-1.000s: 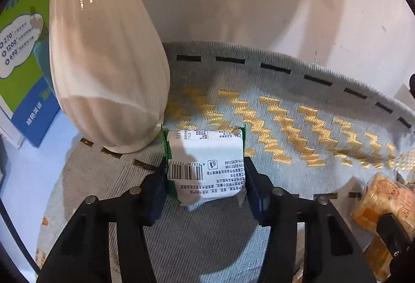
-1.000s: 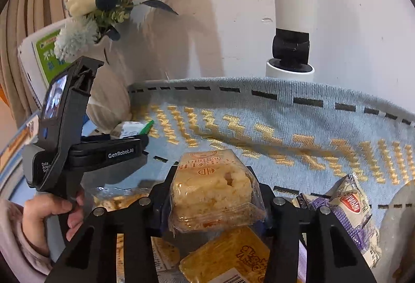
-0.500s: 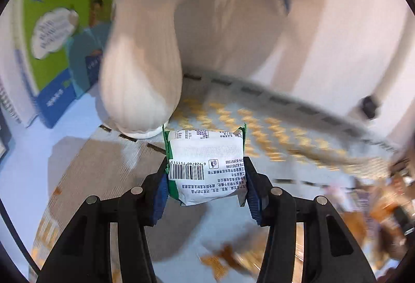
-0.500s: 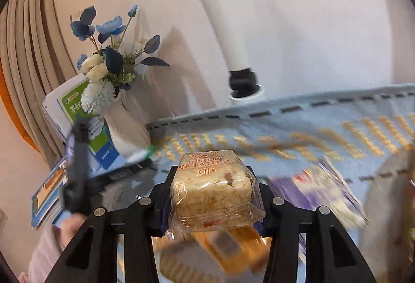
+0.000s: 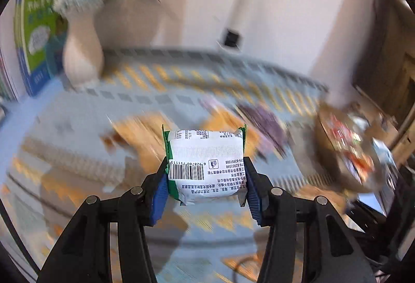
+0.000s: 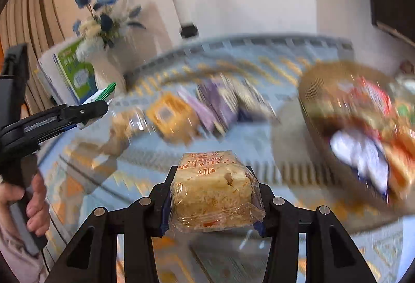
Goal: Organize snacks
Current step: 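Lift both packs and hold them above the tablecloth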
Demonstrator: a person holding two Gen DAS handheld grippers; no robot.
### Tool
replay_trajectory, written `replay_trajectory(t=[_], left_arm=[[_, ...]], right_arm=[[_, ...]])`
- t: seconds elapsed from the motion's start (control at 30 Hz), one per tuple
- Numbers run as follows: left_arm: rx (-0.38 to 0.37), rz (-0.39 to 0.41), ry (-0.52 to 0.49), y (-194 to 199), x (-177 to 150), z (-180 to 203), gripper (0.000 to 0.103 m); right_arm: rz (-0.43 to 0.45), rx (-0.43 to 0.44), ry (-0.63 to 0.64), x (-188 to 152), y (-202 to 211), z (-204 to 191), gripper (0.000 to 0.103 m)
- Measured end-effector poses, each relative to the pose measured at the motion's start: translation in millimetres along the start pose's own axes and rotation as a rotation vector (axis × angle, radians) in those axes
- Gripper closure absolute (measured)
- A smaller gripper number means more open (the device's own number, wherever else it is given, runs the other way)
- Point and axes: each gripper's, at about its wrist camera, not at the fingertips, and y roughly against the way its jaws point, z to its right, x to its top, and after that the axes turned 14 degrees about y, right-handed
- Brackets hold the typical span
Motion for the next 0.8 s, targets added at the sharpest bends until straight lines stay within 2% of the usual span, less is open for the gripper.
replay_trajectory(t=[0.1, 0.2, 0.27, 0.3, 0.33, 0.37, 0.4, 0.47, 0.5, 0.53, 0.57, 0.6, 0.8], left_arm=[[0.038, -0.044, -0.045, -11.1, -28.2, 8.8, 0.054], [0.082, -0.116, -0.067, -25.1, -51.9, 7.1, 0.054], [0.096, -0.1, -0.084, -24.5, -59.4, 4.3, 0.051], [0.107, -0.09, -0.098, -24.7, -62.3, 7.6, 0.049], [0.129, -0.091, -0.11, -26.1, -62.5, 9.1, 0.049], [0.155, -0.09, -0.12, -28.7, -62.4, 10.1, 0.045], [0.166, -0.095, -0.129, -31.4, -62.0, 11.1, 0.041], [0.159, -0.106, -0.147, -35.2, -62.8, 13.7, 0.032], [0.153, -0.119, -0.166, -37.5, -64.0, 16.5, 0.021], [0.15, -0.131, -0.181, -38.8, -64.4, 18.9, 0.016], [0.15, -0.152, -0.21, -42.4, -67.3, 23.8, 0.002], [0.174, -0.162, -0.235, -47.0, -69.7, 27.9, 0.0], [0.179, -0.155, -0.213, -46.8, -69.2, 26.2, 0.0]], right_arm=[[-0.037, -0.02, 0.014, -18.9, 1.9, 2.4, 0.055], [-0.094, -0.009, 0.002, -30.9, -1.0, 7.4, 0.042], [-0.092, -0.005, -0.016, -34.8, 1.7, 12.8, 0.04], [-0.095, -0.035, -0.013, -35.3, 3.2, 15.0, 0.031], [-0.103, -0.077, 0.001, -34.8, 2.9, 15.7, 0.017], [-0.121, -0.124, 0.022, -34.5, 1.6, 15.2, 0.012], [-0.137, -0.143, 0.04, -33.7, -0.2, 15.0, 0.011], [-0.169, -0.11, 0.054, -33.5, -7.6, 15.0, 0.011], [-0.187, -0.102, 0.065, -32.6, -11.7, 14.3, 0.007], [-0.204, -0.106, 0.092, -31.4, -15.2, 10.5, 0.001], [-0.216, -0.11, 0.109, -30.7, -18.0, 7.7, 0.0], [-0.212, -0.11, 0.112, -30.1, -18.4, 6.5, 0.0], [-0.206, -0.114, 0.101, -32.1, -15.5, 7.8, 0.0]])
